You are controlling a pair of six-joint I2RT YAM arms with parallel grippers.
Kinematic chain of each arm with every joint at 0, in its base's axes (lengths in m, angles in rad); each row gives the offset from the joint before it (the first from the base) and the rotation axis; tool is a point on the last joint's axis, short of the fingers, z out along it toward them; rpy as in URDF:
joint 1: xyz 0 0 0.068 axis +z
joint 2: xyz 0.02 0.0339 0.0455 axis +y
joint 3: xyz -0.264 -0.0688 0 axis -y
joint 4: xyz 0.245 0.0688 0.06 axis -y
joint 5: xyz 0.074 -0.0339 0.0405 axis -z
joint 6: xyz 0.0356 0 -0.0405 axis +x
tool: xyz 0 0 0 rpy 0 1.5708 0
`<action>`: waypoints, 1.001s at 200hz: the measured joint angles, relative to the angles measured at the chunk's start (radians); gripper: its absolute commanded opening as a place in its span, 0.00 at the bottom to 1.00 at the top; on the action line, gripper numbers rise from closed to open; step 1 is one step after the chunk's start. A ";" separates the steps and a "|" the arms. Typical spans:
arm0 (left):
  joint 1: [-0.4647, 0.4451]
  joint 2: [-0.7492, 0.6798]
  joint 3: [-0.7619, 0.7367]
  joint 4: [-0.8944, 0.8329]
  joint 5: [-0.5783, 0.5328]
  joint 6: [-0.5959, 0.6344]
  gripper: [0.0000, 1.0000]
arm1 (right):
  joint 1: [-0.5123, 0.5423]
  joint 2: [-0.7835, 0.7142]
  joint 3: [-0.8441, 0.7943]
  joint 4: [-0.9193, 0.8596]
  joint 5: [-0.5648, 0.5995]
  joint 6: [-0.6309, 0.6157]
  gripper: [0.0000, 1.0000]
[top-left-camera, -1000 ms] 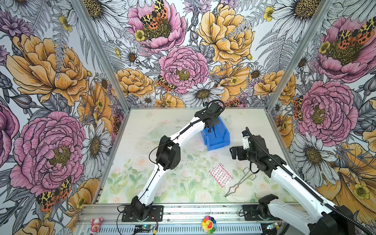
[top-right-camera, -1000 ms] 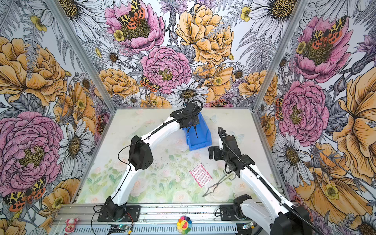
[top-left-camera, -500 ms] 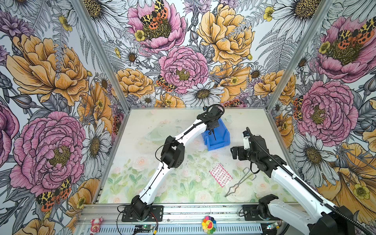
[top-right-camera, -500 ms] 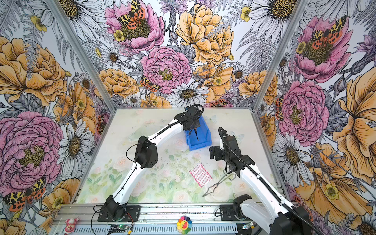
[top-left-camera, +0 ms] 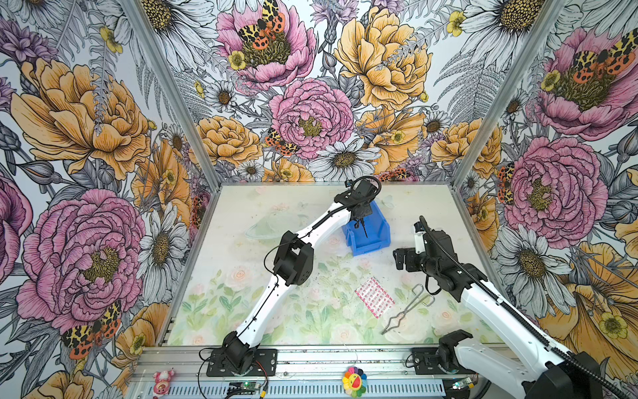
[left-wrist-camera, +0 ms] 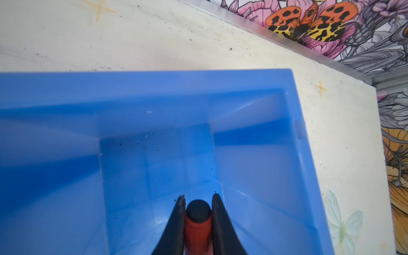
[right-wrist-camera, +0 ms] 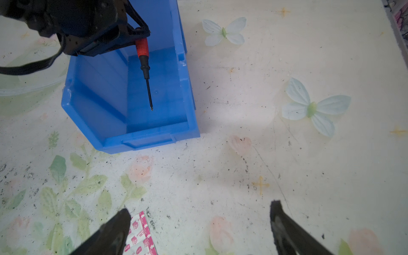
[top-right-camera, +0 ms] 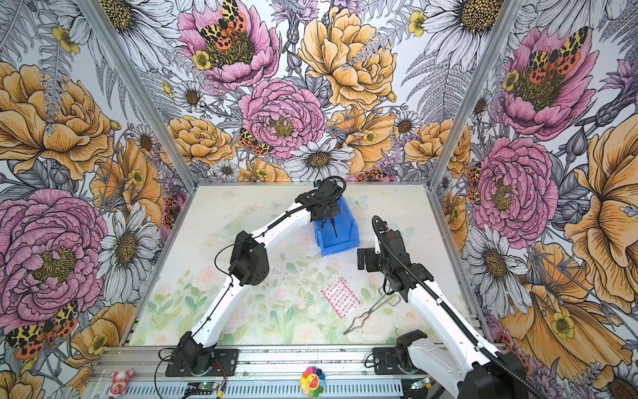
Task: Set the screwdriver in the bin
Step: 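Lower the screwdriver into the blue bin and open the left gripper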
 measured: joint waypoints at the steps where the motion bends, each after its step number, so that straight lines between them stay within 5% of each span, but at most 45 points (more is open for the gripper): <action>1: 0.000 0.000 0.000 0.000 0.000 0.000 0.02 | 0.000 0.000 0.000 0.000 0.000 0.000 0.99; 98: 0.000 0.000 -0.005 0.004 0.000 0.006 0.16 | 0.000 0.000 0.000 0.000 0.012 -0.001 1.00; 142: -0.001 -0.002 -0.006 0.005 0.000 0.016 0.34 | 0.000 0.000 0.000 0.000 0.012 -0.001 0.99; 200: -0.001 -0.007 -0.007 0.003 0.003 0.035 0.44 | 0.000 -0.017 0.000 0.000 0.012 0.000 0.99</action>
